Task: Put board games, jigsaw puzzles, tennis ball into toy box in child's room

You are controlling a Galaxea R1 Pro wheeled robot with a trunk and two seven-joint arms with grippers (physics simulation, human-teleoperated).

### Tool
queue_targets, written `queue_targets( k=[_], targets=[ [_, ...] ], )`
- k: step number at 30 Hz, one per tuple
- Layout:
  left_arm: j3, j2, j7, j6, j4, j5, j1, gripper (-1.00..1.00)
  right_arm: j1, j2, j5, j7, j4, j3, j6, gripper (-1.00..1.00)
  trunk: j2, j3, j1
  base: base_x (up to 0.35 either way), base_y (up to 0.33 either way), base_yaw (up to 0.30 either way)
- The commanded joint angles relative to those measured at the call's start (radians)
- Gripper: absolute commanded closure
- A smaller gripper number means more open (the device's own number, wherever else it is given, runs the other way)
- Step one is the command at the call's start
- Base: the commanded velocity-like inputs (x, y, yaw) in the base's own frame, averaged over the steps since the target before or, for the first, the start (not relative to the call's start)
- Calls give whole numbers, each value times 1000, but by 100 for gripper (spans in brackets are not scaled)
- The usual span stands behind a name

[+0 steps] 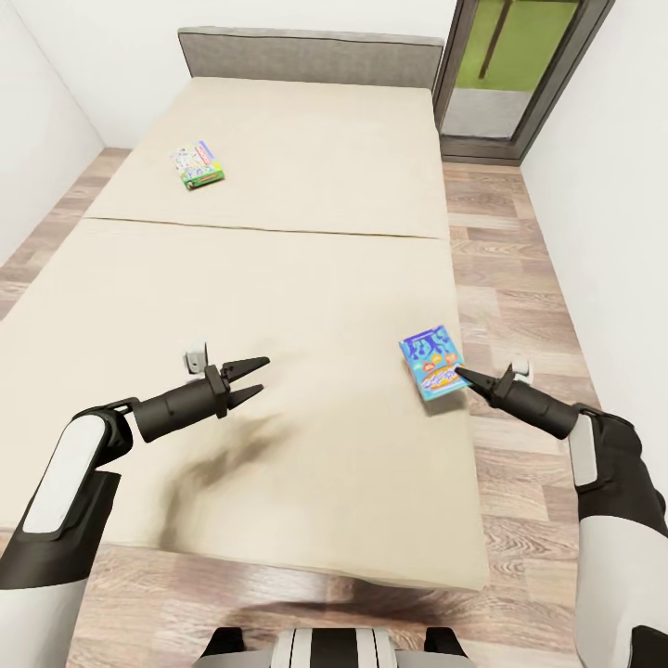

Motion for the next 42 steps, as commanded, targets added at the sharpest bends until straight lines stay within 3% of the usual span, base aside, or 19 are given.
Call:
queue_targets(
  k=[1,10,26,38,42],
  targets=[
    [6,0,11,3,-1,11,2,-100,2,0,0,21,-2,-1,3,100,0,0,0,0,0,0],
    [24,-1,16,2,0,10,13,-100,10,-2,1,97,-11,1,-2,100,0,0,0,0,0,0],
    [18,-4,13,0,0,7,20,-100,15,0,2,113,-15,4,-7,100,0,0,0,0,0,0],
    [-40,-30,31,-2,-2,-47,48,-100,26,1,4,112,-16,33,-3,100,0,0,0,0,0,0],
    [-56,-37,33,-2,-3,-59,50,-100,27,1,5,112,-19,53,6,100,28,12,-15,0,0,0]
  ],
)
